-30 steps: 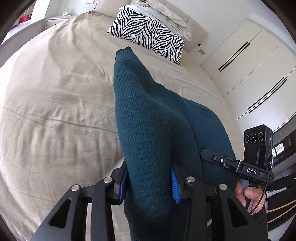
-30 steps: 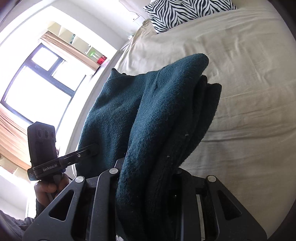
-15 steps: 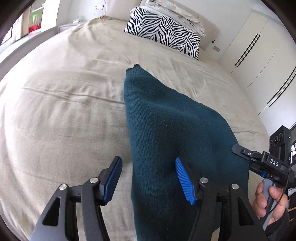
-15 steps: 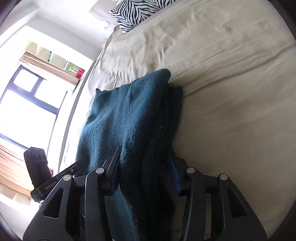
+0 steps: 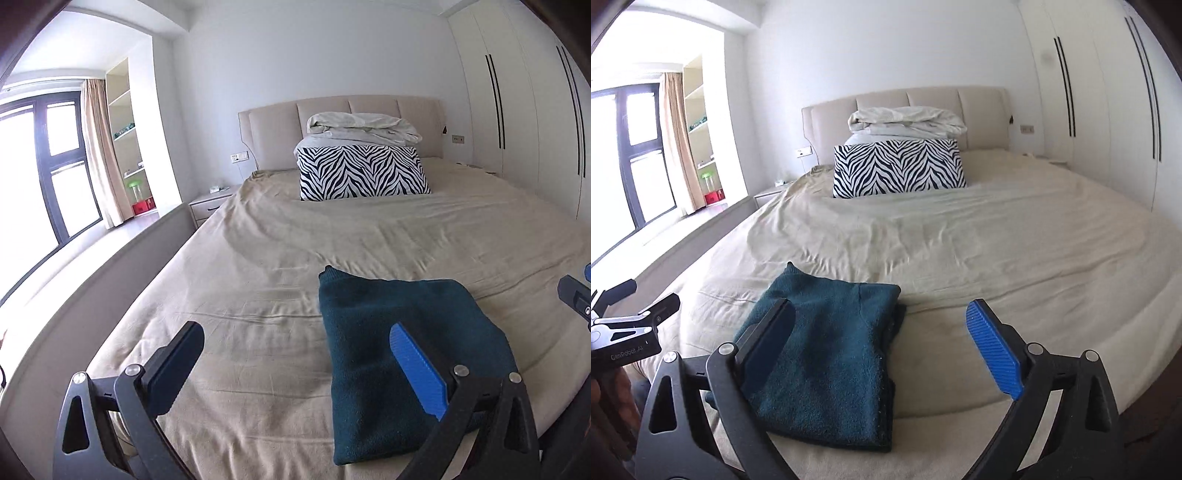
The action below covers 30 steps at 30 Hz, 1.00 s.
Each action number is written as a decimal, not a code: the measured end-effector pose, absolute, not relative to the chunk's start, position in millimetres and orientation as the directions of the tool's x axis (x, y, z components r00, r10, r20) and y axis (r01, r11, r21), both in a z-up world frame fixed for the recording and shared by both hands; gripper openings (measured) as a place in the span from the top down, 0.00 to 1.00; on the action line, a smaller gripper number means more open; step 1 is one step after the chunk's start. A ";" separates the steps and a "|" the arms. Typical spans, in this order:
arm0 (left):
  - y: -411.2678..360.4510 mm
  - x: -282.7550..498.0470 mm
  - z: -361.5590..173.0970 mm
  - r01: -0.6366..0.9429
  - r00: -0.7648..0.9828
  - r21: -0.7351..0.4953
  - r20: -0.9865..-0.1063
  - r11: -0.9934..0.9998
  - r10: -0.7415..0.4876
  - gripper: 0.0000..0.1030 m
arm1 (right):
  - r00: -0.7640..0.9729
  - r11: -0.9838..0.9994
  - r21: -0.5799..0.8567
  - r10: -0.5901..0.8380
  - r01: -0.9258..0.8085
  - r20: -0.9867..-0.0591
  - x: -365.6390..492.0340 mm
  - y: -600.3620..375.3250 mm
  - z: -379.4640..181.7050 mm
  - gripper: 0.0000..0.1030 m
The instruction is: Fold small clothes
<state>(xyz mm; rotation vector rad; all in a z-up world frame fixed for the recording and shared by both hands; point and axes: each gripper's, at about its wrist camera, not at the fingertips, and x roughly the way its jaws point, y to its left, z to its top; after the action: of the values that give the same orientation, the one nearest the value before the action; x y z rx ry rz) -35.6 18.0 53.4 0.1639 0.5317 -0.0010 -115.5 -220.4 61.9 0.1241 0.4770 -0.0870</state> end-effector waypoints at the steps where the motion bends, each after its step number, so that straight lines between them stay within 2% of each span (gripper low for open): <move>1: 17.1 -37.6 55.0 0.032 0.853 0.139 -0.519 0.990 0.046 0.00 | 0.885 0.992 0.065 -0.065 0.107 -0.462 -119.6 -214.0 65.5 0.08; 5: 17.9 -37.5 49.7 0.056 0.785 0.084 -0.619 0.995 0.008 0.00 | 0.882 0.997 0.030 -0.048 0.070 -0.469 -148.6 -194.2 86.9 0.08; 7: 16.5 -39.3 41.6 0.076 0.741 0.087 -0.671 0.993 0.002 0.00 | 0.860 0.996 0.042 -0.043 0.075 -0.509 -149.8 -188.4 91.1 0.08; 10: 17.2 -52.4 39.4 0.077 0.749 0.126 -0.662 0.989 0.026 0.00 | 0.819 0.990 0.111 -0.004 0.083 -0.574 -152.3 -183.4 95.8 0.08; 12: 19.2 -58.1 39.5 0.087 0.747 0.110 -0.665 0.990 0.009 0.00 | 0.803 0.989 0.113 -0.012 0.099 -0.596 -155.8 -179.1 96.7 0.08; 15: 20.3 -62.4 42.4 0.077 0.757 0.101 -0.654 0.992 0.007 0.00 | 0.802 0.991 0.079 -0.040 0.109 -0.596 -158.1 -172.6 94.9 0.08; 30: 24.3 -60.2 44.3 0.067 0.763 0.064 -0.646 0.996 -0.011 0.00 | 0.784 0.981 0.096 -0.073 0.167 -0.616 -160.1 -177.9 86.7 0.08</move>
<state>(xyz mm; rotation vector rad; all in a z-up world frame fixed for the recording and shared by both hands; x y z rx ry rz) -60.2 24.3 44.3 0.0847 0.7013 -0.0424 -160.1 -177.9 86.7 0.1485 0.6577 -0.1296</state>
